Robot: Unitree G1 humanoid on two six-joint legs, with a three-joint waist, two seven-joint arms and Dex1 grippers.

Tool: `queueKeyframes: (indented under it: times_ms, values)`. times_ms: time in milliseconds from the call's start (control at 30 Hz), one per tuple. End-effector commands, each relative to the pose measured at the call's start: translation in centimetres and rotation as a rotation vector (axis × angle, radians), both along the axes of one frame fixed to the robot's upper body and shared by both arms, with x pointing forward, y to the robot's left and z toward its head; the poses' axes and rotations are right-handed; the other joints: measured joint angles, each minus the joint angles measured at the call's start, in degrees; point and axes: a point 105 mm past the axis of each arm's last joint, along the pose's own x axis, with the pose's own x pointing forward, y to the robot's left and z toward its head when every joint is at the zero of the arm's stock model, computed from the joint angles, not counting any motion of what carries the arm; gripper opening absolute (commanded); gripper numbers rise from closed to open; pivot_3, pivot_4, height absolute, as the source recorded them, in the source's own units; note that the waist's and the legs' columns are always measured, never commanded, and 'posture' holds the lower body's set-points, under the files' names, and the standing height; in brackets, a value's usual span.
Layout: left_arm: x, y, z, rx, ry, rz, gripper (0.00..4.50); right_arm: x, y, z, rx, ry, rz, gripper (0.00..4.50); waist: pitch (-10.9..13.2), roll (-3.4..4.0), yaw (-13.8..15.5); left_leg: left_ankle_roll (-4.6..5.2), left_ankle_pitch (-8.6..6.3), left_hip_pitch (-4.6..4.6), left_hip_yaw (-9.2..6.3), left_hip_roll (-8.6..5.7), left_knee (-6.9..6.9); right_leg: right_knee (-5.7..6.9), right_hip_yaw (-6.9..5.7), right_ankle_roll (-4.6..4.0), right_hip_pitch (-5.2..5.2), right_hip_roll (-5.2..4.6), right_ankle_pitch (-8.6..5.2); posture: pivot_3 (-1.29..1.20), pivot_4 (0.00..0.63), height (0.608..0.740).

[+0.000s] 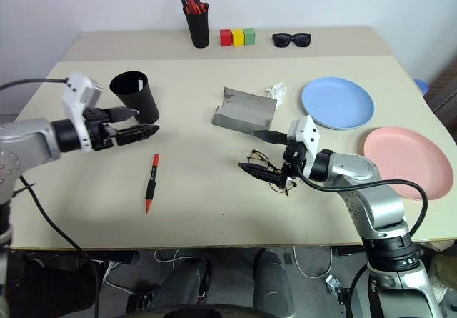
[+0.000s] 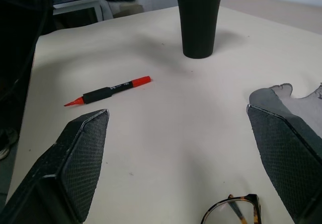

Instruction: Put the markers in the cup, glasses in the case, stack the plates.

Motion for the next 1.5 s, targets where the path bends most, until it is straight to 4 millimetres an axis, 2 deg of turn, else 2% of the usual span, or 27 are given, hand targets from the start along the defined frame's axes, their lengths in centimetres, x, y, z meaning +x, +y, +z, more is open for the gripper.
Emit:
queueKeyframes:
  times_ms: [33, 133, 200, 333, 500, 600, 667, 867, 1100, 1400, 1500]
  values:
    - [-1.5, 0.5, -1.8, 0.204, 0.08, 0.125, 4.47, 0.0, 0.2, 1.1, 0.007, -0.05, 0.01, 4.5, 0.02, -0.03, -0.42, -0.01, 0.0, -0.03, 0.0, 0.0, -0.02, 0.01, 0.0, 0.0, -0.06, 0.01, 0.0, 0.0, 0.15, 0.74]
    - [-3.4, -0.2, -3.8, 0.164, 0.226, 0.083, 4.47, 0.0, 0.4, 1.0, 0.008, -0.051, 0.011, 4.5, 0.01, 0.01, -0.48, -0.01, 0.0, 0.03, 0.09, 0.02, -0.12, 0.03, 0.07, -0.01, -0.11, 0.02, 0.0, 0.0, 0.15, 0.74]
    - [-3.5, -0.1, -4.6, 0.103, 0.271, 0.113, 4.47, 0.0, 0.4, 1.0, 0.01, -0.05, 0.009, 4.5, 0.01, 0.0, -0.25, -0.01, 0.0, 0.02, 0.08, 0.02, -0.09, 0.03, 0.06, -0.01, -0.11, 0.03, 0.0, 0.0, 0.15, 0.74]
    - [-3.5, 0.6, -4.9, 0.049, 0.304, 0.17, 4.47, 0.0, 0.4, 1.0, 0.006, -0.052, 0.009, 4.5, 0.02, -0.05, 0.03, -0.04, 0.01, 0.01, 0.07, 0.04, -0.03, 0.03, 0.07, -0.02, -0.09, 0.02, 0.0, 0.0, 0.15, 0.74]
    - [-3.6, 0.2, -5.4, -0.053, 0.309, 0.245, 4.47, -0.2, 0.6, 1.2, 0.024, -0.064, 0.001, 4.5, -0.02, -0.07, 0.09, -0.06, 0.01, 0.02, 0.05, 0.04, -0.02, -0.01, 0.07, -0.02, -0.04, -0.02, 0.01, 0.0, 0.15, 0.74]
    - [-3.6, 0.0, -5.8, -0.062, 0.329, 0.283, 4.47, -0.2, 0.9, 1.2, 0.034, -0.067, -0.003, 4.5, -0.02, -0.08, 0.09, -0.08, 0.02, 0.01, 0.04, 0.03, -0.02, 0.01, 0.07, -0.02, -0.06, -0.01, 0.01, 0.0, 0.15, 0.74]
    - [-3.8, 0.6, -5.9, -0.054, 0.348, 0.334, 4.47, -0.2, 1.1, 1.1, 0.038, -0.064, -0.002, 4.5, -0.02, -0.07, -0.06, -0.11, 0.0, 0.04, 0.07, 0.05, -0.03, 0.03, 0.1, -0.03, -0.07, -0.01, 0.01, 0.0, 0.15, 0.74]
    - [-5.1, 1.1, -5.6, 0.002, 0.462, 0.33, 4.47, -0.3, 1.0, 1.0, 0.04, -0.07, -0.016, 4.5, -0.01, -0.07, 0.36, -0.17, -0.03, 0.01, 0.11, 0.24, -0.02, -0.01, 0.12, -0.08, -0.1, 0.03, 0.02, 0.0, 0.15, 0.74]
    - [-5.5, 0.1, -8.3, 0.041, 0.568, 0.347, 4.47, -0.3, 1.2, 1.1, 0.045, -0.074, -0.014, 4.5, -0.03, -0.05, 0.21, -0.16, -0.04, 0.03, 0.16, 0.13, -0.03, -0.03, 0.12, -0.26, -0.07, 0.05, -0.08, 0.0, 0.15, 0.74]
    - [-5.0, -0.4, -9.4, 0.032, 0.619, 0.351, 4.47, -0.4, 1.0, 1.2, 0.044, -0.073, -0.019, 4.5, -0.03, -0.05, 0.32, -0.15, -0.03, 0.03, 0.17, 0.13, -0.04, -0.03, 0.13, -0.27, -0.07, 0.07, -0.09, 0.0, 0.15, 0.74]
    - [-5.1, -0.7, -9.9, 0.026, 0.641, 0.339, 3.62, -0.3, 0.9, 1.1, 0.038, -0.074, -0.024, 4.5, -0.03, -0.04, 0.31, -0.15, -0.03, 0.05, 0.18, 0.13, -0.04, -0.03, 0.13, -0.27, -0.05, 0.06, -0.09, 0.0, 0.15, 0.74]
